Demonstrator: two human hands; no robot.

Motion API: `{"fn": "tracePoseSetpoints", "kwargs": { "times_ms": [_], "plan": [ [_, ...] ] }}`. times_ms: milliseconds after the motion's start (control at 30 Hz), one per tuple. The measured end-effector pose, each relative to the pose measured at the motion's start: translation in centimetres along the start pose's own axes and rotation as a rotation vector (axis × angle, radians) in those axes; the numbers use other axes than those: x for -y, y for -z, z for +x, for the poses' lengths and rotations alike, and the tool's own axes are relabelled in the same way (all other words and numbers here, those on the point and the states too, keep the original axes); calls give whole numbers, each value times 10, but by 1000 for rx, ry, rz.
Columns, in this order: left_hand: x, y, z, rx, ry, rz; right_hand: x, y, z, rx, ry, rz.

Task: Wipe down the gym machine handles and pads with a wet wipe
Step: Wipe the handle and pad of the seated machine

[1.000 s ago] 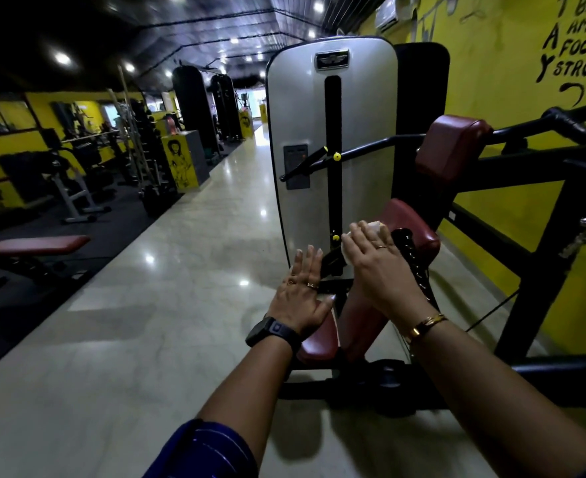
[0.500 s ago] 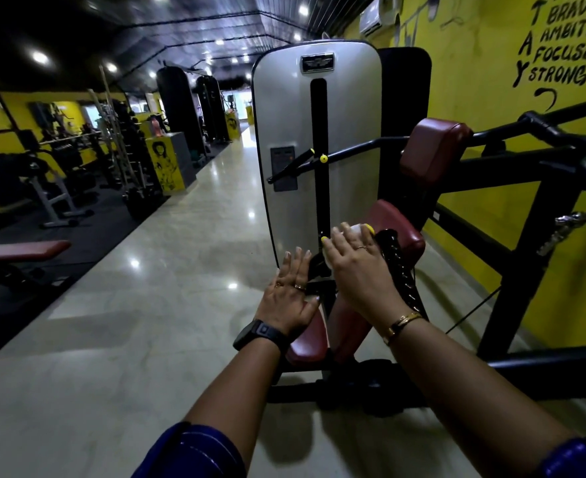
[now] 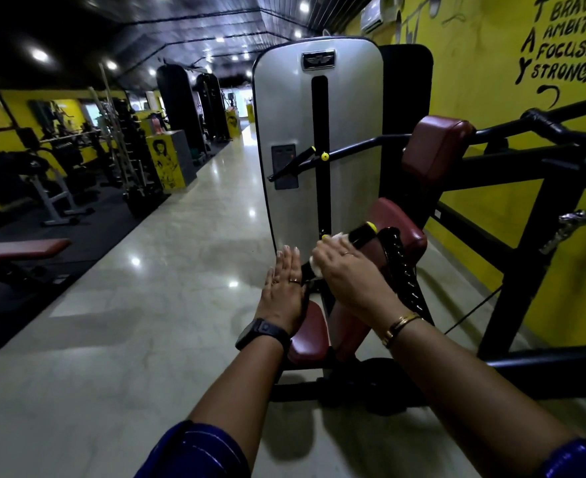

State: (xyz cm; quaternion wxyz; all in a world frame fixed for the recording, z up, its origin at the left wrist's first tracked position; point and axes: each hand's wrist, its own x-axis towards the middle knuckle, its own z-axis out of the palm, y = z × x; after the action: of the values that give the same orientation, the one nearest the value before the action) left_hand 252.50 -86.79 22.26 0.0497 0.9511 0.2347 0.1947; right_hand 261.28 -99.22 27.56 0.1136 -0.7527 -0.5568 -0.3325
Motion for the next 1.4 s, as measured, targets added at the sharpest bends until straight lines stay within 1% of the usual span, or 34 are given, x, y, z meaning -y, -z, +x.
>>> {"fn": "tracePoseSetpoints", "kwargs": {
  "times_ms": [67, 100, 167, 233, 300, 367, 467, 500, 533, 567, 700, 767, 833, 933, 1000, 1067, 1167, 1233, 1300, 1400],
  "plan": [
    [-2, 1, 0, 7, 22, 16, 2, 1, -4, -7, 94, 46],
    [-3, 3, -1, 4, 29, 9, 0, 3, -6, -20, 90, 57],
    [-4, 5, -3, -1, 26, 4, -7, 8, -9, -60, -3, 64],
    [-4, 5, -3, -7, 22, 0, -15, 9, -8, -106, -158, 34],
    [-4, 5, -2, -11, 24, -18, -16, 9, -3, -98, -245, 18],
    [-4, 5, -2, -11, 25, -32, -8, 4, 0, -28, -179, -5],
    [-4, 7, -2, -4, 37, -80, 10, -7, -1, 108, 45, -15],
    [-5, 8, -2, -6, 42, -92, 12, -7, -2, 117, 70, -20],
    [-5, 8, -3, -6, 41, -93, 10, -4, -3, 90, 67, -32],
    [-6, 8, -3, -9, 36, -87, 6, -2, -4, 57, 40, -52],
    [-6, 7, -4, -36, 21, -74, -17, 0, -3, -86, -193, -93],
    [-6, 6, -4, -44, 20, -87, -19, -2, -2, -110, -244, -124],
    [-6, 6, -4, -49, 18, -93, -9, -8, -3, -68, -175, -140],
    [-6, 6, -2, -43, 50, -120, 12, -10, -5, 12, 64, -84],
    [-7, 6, -2, -40, 54, -123, 11, -7, -3, 23, 111, -74],
    [-6, 5, -2, -54, 34, -106, -3, -4, 2, 7, 26, -133],
    [-5, 3, -3, -53, 25, -85, -23, -11, 4, -14, -207, -190],
    [-4, 1, -3, -56, 20, -77, -24, -15, 0, -82, -273, -195],
    [-3, 1, -2, -49, 22, -74, -16, -16, -6, -126, -203, -186],
    [-3, 2, 0, -33, 21, -99, 10, -11, -9, -29, 44, -101]
  ]
}}
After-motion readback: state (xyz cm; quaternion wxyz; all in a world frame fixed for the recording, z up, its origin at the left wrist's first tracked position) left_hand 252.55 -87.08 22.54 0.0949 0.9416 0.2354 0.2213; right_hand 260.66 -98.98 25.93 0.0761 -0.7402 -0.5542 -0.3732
